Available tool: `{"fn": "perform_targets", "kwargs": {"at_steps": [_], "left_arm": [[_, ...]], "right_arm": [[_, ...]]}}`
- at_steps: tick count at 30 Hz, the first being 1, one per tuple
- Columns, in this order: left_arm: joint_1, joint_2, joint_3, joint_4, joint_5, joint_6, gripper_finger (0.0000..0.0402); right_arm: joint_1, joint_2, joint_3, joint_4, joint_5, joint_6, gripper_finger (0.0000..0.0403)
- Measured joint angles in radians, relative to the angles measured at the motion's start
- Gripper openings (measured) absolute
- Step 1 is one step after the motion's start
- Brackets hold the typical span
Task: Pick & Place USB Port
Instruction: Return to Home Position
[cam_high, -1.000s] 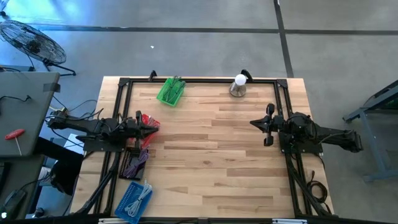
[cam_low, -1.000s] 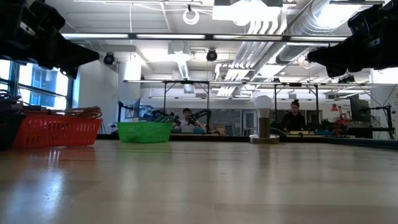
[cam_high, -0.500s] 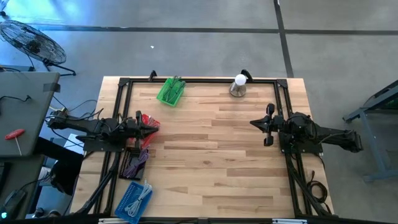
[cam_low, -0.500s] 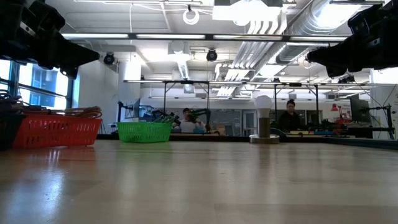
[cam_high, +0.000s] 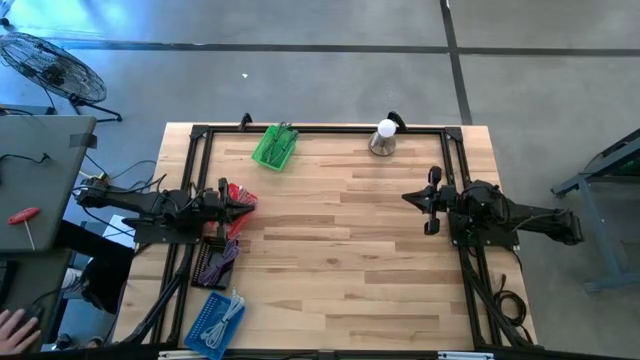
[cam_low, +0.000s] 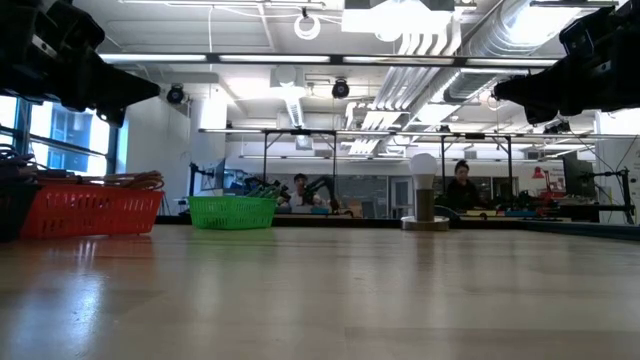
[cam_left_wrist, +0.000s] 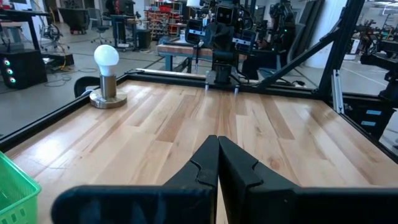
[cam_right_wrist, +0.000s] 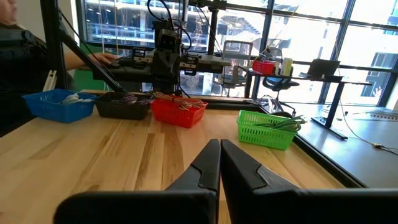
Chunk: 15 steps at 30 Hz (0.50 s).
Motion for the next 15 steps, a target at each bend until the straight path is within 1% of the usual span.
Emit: {"fn": "perform_targets", "kwargs": {"at_steps": [15], "left_arm": [[0.0,0.0,0.0,0.0,0.0,0.0,0.0]], "right_arm": [[0.0,0.0,0.0,0.0,0.0,0.0,0.0005]]}}
